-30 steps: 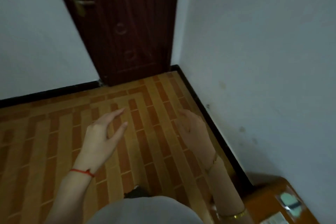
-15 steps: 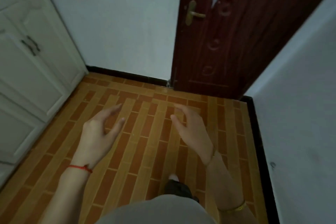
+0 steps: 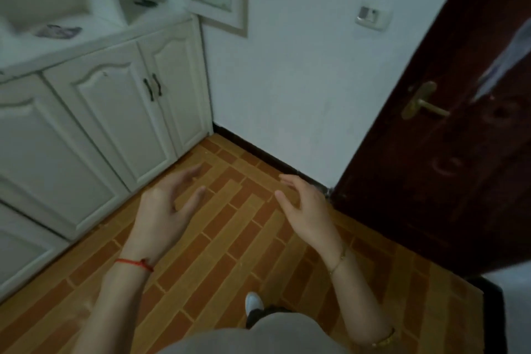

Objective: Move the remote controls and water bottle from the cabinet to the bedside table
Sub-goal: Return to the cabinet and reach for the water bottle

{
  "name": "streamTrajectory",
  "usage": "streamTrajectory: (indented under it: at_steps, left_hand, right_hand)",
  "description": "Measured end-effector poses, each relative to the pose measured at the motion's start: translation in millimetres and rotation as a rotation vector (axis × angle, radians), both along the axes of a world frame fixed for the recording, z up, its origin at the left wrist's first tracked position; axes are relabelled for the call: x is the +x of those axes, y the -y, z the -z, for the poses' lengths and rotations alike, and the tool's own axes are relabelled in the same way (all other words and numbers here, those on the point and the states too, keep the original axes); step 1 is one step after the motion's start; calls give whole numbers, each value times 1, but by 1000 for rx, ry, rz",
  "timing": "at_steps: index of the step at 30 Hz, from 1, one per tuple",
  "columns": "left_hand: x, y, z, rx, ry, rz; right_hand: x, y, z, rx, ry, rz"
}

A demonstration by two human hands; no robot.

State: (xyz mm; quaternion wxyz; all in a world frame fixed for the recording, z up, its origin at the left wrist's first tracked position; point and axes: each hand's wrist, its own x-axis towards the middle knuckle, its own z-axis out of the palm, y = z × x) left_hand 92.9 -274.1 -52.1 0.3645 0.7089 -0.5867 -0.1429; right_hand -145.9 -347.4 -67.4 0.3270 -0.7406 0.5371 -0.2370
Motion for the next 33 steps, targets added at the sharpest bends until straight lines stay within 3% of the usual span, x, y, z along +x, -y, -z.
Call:
streamTrajectory:
  at_steps: [11,20,33]
  left_hand:
    - [47,140,-13,15,-11,-195]
    - [119,257,10,28,-30,-225]
    - [255,459,-32,-73,39,-238]
  right_hand:
    - [80,197,-6,-29,11,-228]
    - [156,317,20,17,31,-256]
    - [305,523,-23,-105,112,-261]
